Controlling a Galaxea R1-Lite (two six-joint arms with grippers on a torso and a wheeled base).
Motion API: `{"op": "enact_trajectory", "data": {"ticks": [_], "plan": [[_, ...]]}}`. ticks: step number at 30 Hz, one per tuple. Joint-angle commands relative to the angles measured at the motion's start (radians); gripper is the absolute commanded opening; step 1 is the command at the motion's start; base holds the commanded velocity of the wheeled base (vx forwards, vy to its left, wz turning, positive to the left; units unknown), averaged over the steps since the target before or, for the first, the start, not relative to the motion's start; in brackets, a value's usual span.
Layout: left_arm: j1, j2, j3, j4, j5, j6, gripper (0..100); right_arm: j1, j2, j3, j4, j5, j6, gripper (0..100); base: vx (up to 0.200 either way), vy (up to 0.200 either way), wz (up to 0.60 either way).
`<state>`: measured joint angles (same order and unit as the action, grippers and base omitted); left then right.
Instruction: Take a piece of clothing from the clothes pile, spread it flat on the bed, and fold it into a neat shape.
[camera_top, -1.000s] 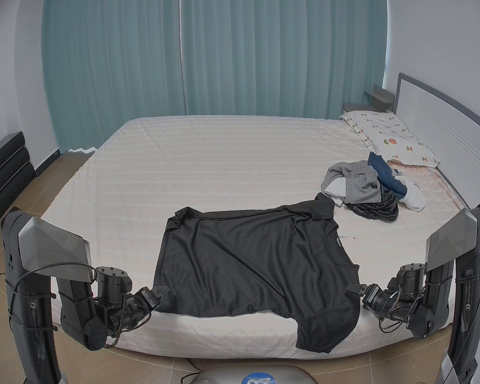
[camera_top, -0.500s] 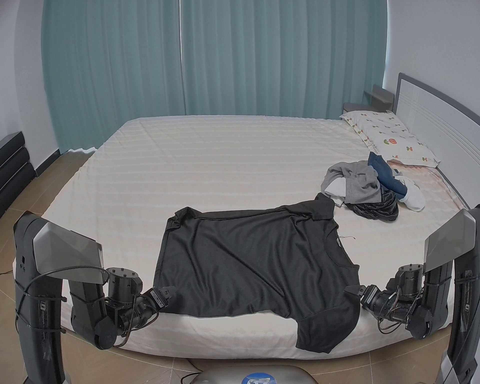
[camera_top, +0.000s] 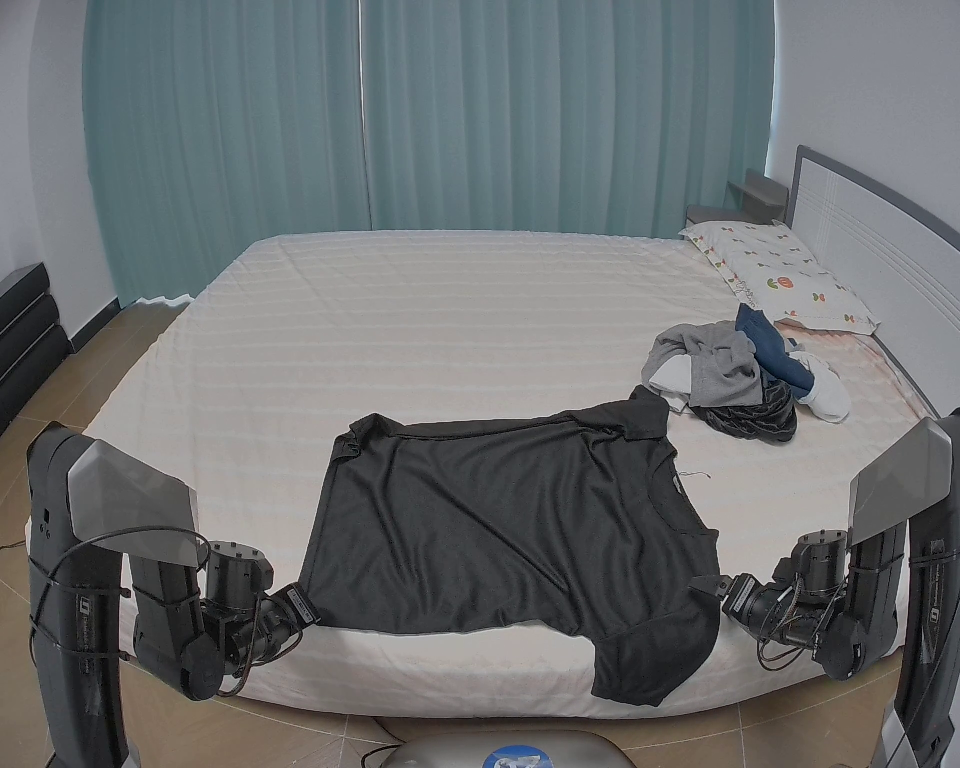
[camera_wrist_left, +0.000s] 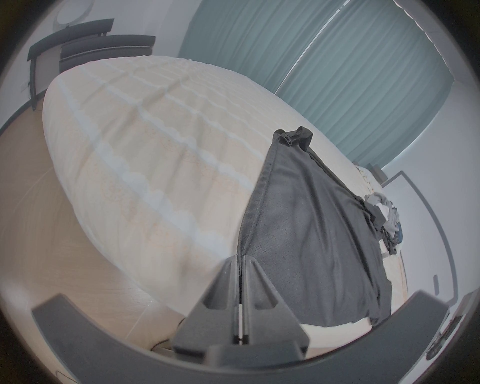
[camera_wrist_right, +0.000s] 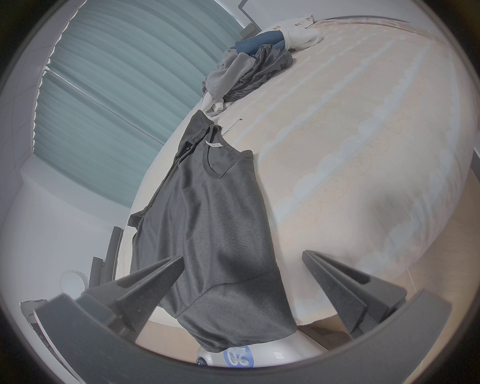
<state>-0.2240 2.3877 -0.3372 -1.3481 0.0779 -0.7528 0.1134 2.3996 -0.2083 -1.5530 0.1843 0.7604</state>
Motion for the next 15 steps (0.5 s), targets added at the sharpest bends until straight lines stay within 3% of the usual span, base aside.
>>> {"op": "enact_trajectory", "data": {"ticks": [1, 15], "plan": [[0.028, -0.019, 0.041, 0.000, 0.000, 0.046, 0, 0.000, 0.004, 0.006, -0.009, 0.000, -0.009, 100, 0.000, 0.000, 0.00], [0.120, -0.107, 0.122, 0.040, 0.045, 0.257, 0, 0.002, 0.013, 0.004, -0.009, 0.003, -0.023, 100, 0.000, 0.000, 0.00]]}}
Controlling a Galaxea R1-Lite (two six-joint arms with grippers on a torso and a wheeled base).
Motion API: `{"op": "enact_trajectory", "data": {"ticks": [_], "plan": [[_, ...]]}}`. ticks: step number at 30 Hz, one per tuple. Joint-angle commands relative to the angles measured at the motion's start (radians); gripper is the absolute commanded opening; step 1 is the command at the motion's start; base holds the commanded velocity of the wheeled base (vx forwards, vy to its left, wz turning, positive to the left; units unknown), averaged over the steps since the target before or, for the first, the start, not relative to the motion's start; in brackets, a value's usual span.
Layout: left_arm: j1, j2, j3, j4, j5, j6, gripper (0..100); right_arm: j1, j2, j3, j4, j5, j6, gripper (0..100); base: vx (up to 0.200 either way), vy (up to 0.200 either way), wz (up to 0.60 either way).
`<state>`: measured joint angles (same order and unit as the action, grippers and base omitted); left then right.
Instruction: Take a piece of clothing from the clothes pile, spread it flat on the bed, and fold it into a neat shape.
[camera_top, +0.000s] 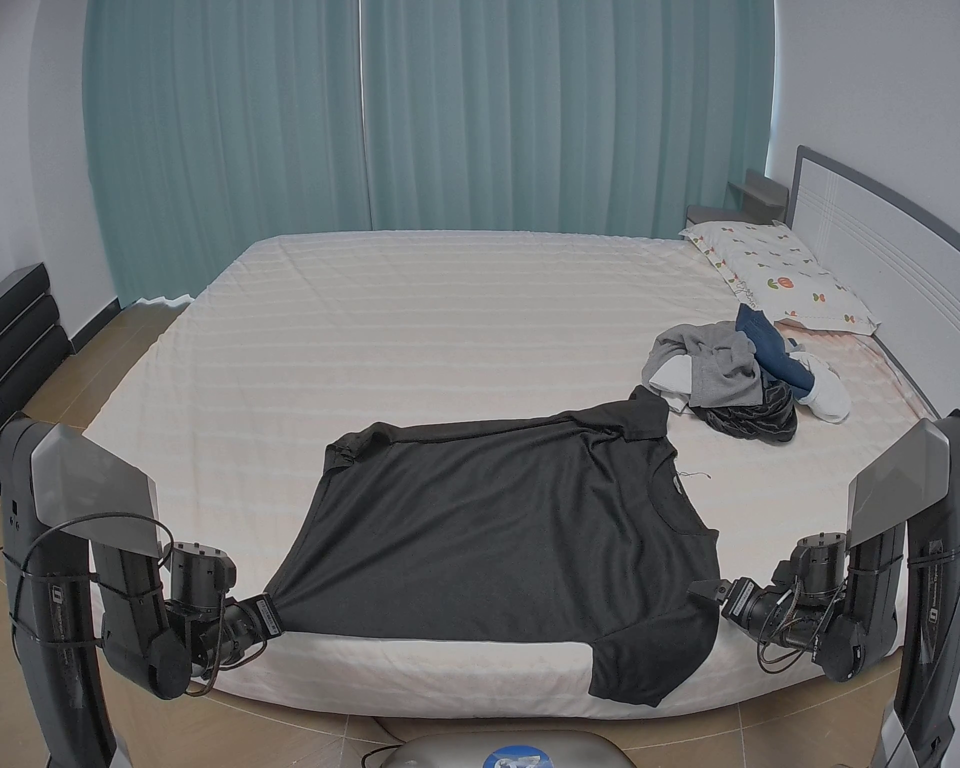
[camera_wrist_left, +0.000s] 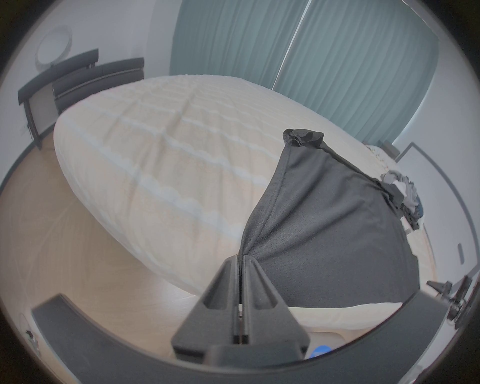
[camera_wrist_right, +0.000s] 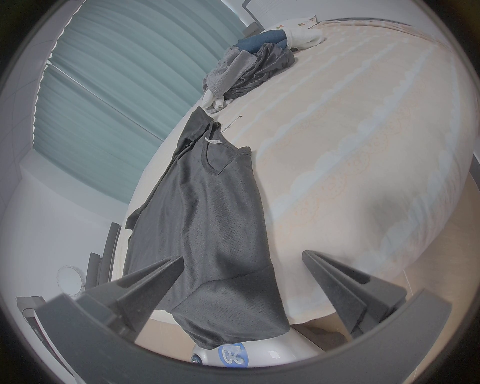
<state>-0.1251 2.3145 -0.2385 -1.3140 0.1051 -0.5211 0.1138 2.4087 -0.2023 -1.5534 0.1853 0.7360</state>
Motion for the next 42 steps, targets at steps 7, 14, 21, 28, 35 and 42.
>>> {"op": "enact_trajectory", "data": {"ticks": [7, 14, 21, 28, 35, 42], "plan": [[0.024, -0.018, 0.036, 0.021, 0.031, 0.036, 0, 0.023, 0.006, -0.011, -0.008, 0.003, 0.002, 100, 0.000, 0.000, 0.00], [0.016, -0.012, 0.036, 0.021, 0.030, 0.041, 0, 0.076, 0.038, -0.028, -0.007, 0.000, 0.002, 100, 0.000, 0.000, 0.00], [0.016, -0.013, 0.038, 0.021, 0.030, 0.042, 0, 0.064, 0.041, 0.014, -0.007, -0.004, -0.029, 0, 0.000, 0.000, 0.00], [0.016, -0.015, 0.051, 0.022, 0.031, 0.047, 0, -0.023, 0.033, 0.090, -0.007, -0.004, -0.191, 0, 0.000, 0.000, 0.00], [0.001, -0.026, 0.081, 0.021, 0.030, 0.058, 0, -0.054, 0.009, 0.133, -0.007, -0.004, -0.273, 0, 0.000, 0.000, 0.00], [-0.019, -0.017, 0.084, 0.016, 0.028, 0.056, 0, -0.063, 0.003, 0.136, -0.007, -0.003, -0.291, 0, 0.000, 0.000, 0.00]]}}
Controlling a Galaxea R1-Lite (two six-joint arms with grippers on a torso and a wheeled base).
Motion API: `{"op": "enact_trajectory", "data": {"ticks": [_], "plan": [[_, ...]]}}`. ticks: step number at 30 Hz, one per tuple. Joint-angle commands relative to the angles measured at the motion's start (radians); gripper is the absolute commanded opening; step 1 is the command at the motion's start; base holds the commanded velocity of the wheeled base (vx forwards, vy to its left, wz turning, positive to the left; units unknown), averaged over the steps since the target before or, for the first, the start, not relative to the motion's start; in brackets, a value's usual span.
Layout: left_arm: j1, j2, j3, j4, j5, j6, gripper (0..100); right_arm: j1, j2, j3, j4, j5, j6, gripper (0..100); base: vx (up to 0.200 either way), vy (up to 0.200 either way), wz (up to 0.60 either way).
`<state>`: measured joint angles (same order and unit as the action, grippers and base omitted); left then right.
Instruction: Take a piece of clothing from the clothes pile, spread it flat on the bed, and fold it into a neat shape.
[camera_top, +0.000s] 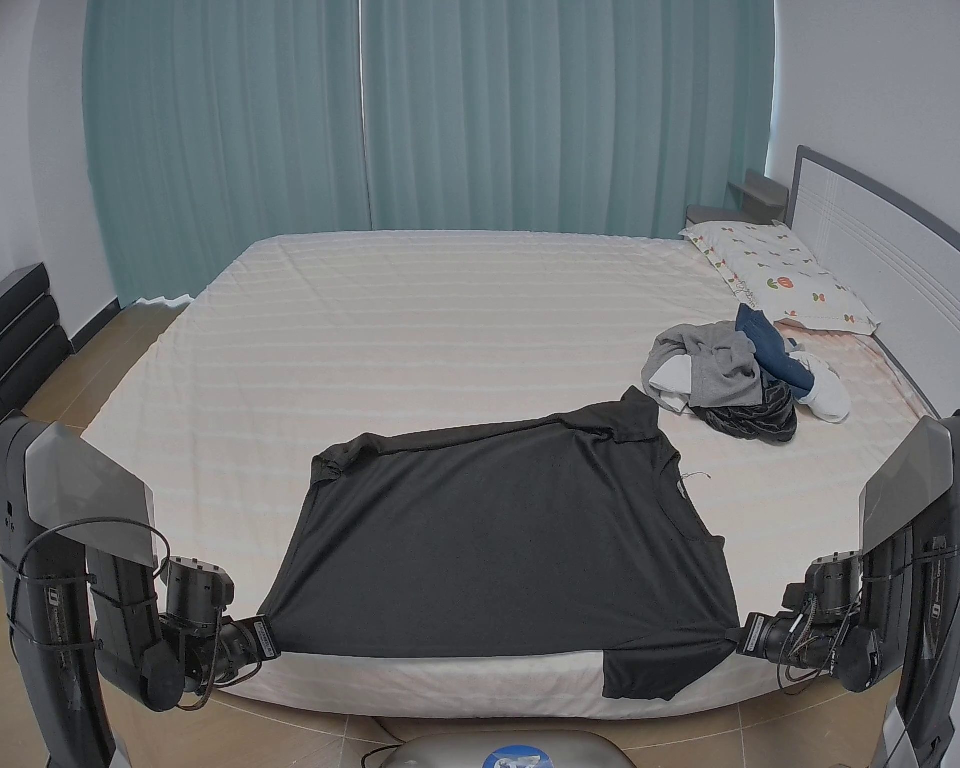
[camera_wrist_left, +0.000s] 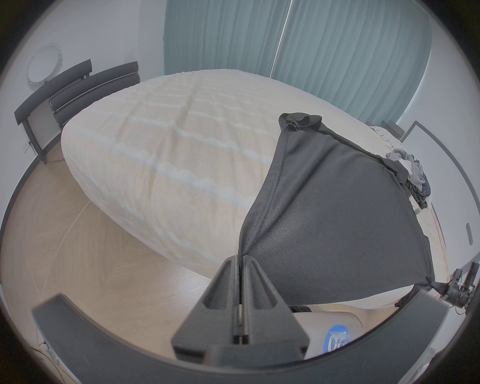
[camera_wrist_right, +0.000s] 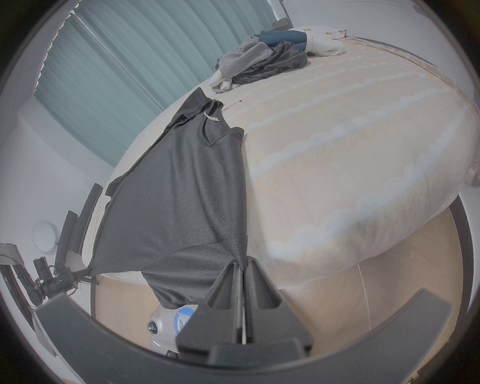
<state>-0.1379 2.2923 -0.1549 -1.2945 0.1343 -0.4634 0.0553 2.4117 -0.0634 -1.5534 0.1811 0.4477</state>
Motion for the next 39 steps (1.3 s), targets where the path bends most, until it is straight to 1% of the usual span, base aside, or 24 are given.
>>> {"op": "enact_trajectory", "data": {"ticks": [1, 4, 5, 9, 10, 13, 15, 16, 18, 19, 20, 21, 22, 23, 24, 27, 28, 30, 32, 39], "plan": [[-0.008, 0.006, 0.000, -0.005, -0.004, -0.003, 0, -0.006, 0.009, -0.006, -0.007, 0.000, -0.003, 0, 0.000, 0.000, 0.00], [-0.011, 0.006, 0.001, -0.005, -0.008, -0.009, 0, -0.006, 0.023, -0.013, -0.008, 0.001, -0.004, 0, 0.000, 0.000, 0.00], [-0.014, 0.006, 0.001, -0.005, -0.010, -0.011, 0, -0.006, 0.026, -0.015, -0.008, 0.001, -0.004, 100, 0.000, 0.000, 0.00], [-0.019, 0.004, -0.002, -0.006, -0.013, -0.017, 0, 0.003, 0.018, -0.026, -0.008, 0.008, 0.009, 100, 0.000, 0.000, 0.00], [-0.019, 0.002, -0.002, -0.006, -0.013, -0.020, 100, 0.001, 0.012, -0.026, -0.008, 0.009, 0.013, 100, 0.000, 0.000, 0.00], [-0.019, -0.007, 0.000, -0.009, -0.018, -0.021, 100, -0.006, 0.000, -0.030, -0.010, 0.015, 0.017, 100, 0.000, 0.000, 0.00], [-0.019, -0.033, -0.002, -0.009, -0.035, -0.035, 100, -0.009, -0.017, -0.035, -0.010, 0.020, 0.051, 100, 0.000, 0.000, 0.00], [-0.019, -0.033, -0.002, -0.009, -0.035, -0.035, 100, -0.009, -0.017, -0.035, -0.010, 0.020, 0.051, 100, 0.000, 0.000, 0.00], [-0.014, -0.099, -0.003, -0.009, -0.081, -0.084, 100, -0.008, -0.069, -0.055, -0.008, 0.032, 0.138, 100, 0.000, 0.000, 0.00], [-0.011, -0.122, -0.002, -0.009, -0.094, -0.095, 100, -0.008, -0.085, -0.058, -0.008, 0.043, 0.163, 100, 0.000, 0.000, 0.00], [-0.005, -0.159, 0.000, -0.009, -0.119, -0.103, 100, -0.008, -0.109, -0.061, -0.008, 0.069, 0.206, 100, 0.000, 0.000, 0.00], [-0.003, -0.163, 0.000, -0.008, -0.122, -0.104, 100, -0.008, -0.112, -0.061, -0.008, 0.072, 0.212, 100, 0.000, 0.000, 0.00], [0.011, -0.200, 0.003, -0.008, -0.160, -0.106, 100, -0.008, -0.140, -0.069, -0.008, 0.107, 0.270, 100, 0.000, 0.000, 0.00], [0.015, -0.211, 0.001, -0.009, -0.174, -0.107, 100, -0.008, -0.148, -0.073, -0.008, 0.120, 0.293, 100, 0.000, 0.000, 0.00], [0.023, -0.229, 0.001, -0.009, -0.206, -0.112, 100, -0.003, -0.163, -0.082, -0.008, 0.147, 0.370, 100, 0.000, 0.000, 0.00], [0.029, -0.234, -0.009, -0.009, -0.223, -0.152, 100, 0.000, -0.174, -0.108, -0.008, 0.173, 0.491, 100, 0.000, 0.000, 0.00], [0.027, -0.234, -0.014, -0.009, -0.225, -0.172, 100, 0.000, -0.175, -0.115, -0.008, 0.176, 0.516, 100, 0.000, 0.000, 0.00], [0.027, -0.235, -0.029, -0.009, -0.225, -0.216, 100, 0.000, -0.174, -0.118, -0.010, 0.176, 0.542, 100, 0.000, 0.000, 0.00], [0.029, -0.234, -0.035, -0.009, -0.226, -0.242, 100, 0.000, -0.174, -0.118, -0.010, 0.178, 0.545, 100, 0.000, 0.000, 0.00], [0.029, -0.221, -0.041, -0.009, -0.226, -0.247, 100, 0.005, -0.167, -0.118, -0.010, 0.173, 0.540, 100, 0.000, 0.200, 0.00]]}}
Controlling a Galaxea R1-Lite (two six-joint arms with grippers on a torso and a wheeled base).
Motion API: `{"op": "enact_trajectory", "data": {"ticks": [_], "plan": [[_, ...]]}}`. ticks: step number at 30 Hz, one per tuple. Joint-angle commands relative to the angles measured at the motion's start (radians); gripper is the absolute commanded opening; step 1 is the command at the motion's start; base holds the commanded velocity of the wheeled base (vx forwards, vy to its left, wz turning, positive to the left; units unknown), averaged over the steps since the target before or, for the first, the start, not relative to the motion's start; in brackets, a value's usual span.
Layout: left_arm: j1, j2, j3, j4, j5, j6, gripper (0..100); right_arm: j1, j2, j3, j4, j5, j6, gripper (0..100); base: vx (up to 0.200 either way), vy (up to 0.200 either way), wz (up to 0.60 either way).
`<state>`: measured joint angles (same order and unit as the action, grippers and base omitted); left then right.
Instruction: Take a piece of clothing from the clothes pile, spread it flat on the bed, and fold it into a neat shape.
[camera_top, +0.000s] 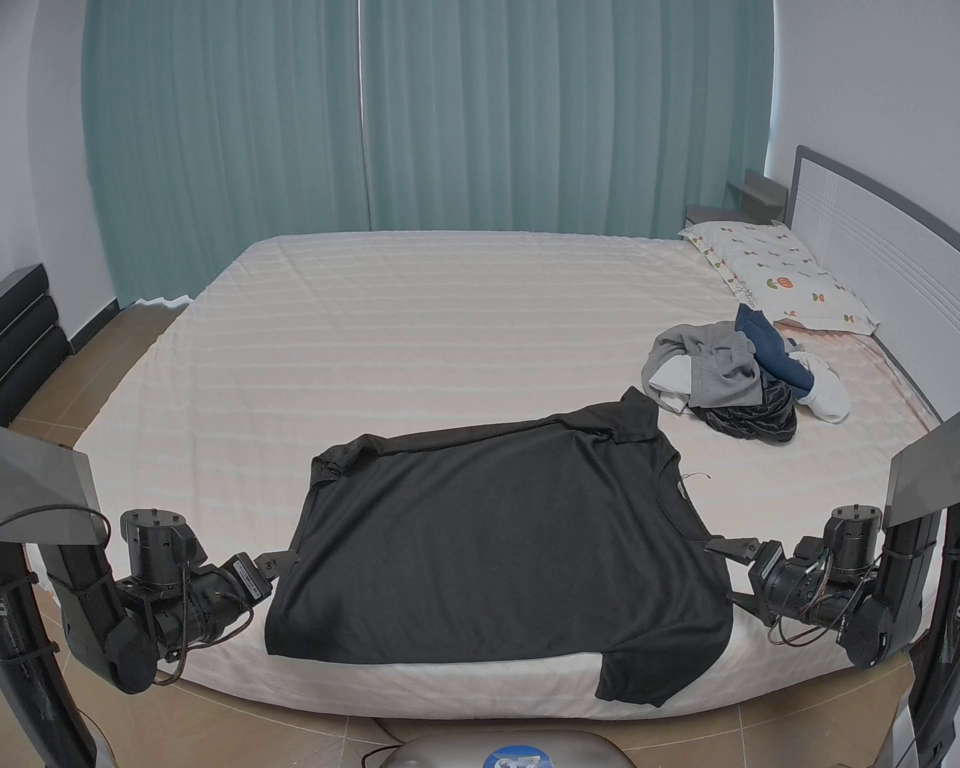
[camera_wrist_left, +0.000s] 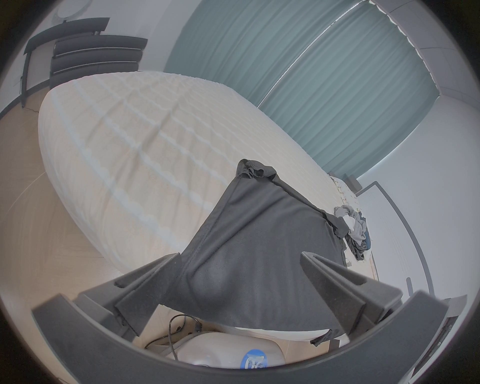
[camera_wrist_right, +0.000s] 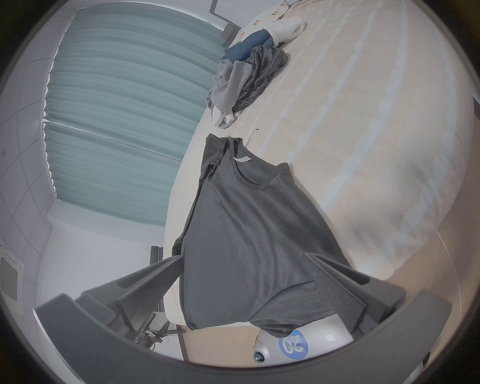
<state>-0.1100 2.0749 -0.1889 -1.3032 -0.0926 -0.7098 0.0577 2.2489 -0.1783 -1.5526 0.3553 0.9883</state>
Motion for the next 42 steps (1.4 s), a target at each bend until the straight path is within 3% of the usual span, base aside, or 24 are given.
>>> {"op": "enact_trajectory", "data": {"ticks": [1, 14, 23, 28, 37, 42], "plan": [[0.001, 0.001, -0.009, -0.001, 0.001, -0.002, 100, 0.002, -0.003, -0.003, -0.011, -0.001, 0.000, 100, 0.000, 0.200, 0.00], [-0.008, 0.070, -0.027, -0.001, 0.004, -0.002, 100, 0.005, 0.001, -0.003, -0.011, -0.004, -0.002, 100, 0.000, 0.015, 0.00], [-0.053, 0.063, -0.032, -0.001, 0.005, -0.017, 100, 0.014, 0.001, -0.004, -0.011, -0.009, -0.007, 100, 0.200, 0.000, 0.00], [-0.079, 0.060, -0.078, -0.001, 0.020, -0.105, 100, 0.014, 0.001, -0.004, -0.011, -0.009, -0.008, 100, 0.160, 0.000, 0.00], [-0.083, 0.070, -0.150, -0.001, 0.028, -0.109, 100, 0.050, 0.024, -0.003, -0.011, -0.013, -0.007, 100, 0.000, 0.000, 0.00], [-0.117, 0.113, -0.247, 0.007, 0.082, -0.108, 100, 0.050, 0.040, -0.004, -0.011, -0.013, -0.007, 100, 0.000, 0.000, 0.00]]}}
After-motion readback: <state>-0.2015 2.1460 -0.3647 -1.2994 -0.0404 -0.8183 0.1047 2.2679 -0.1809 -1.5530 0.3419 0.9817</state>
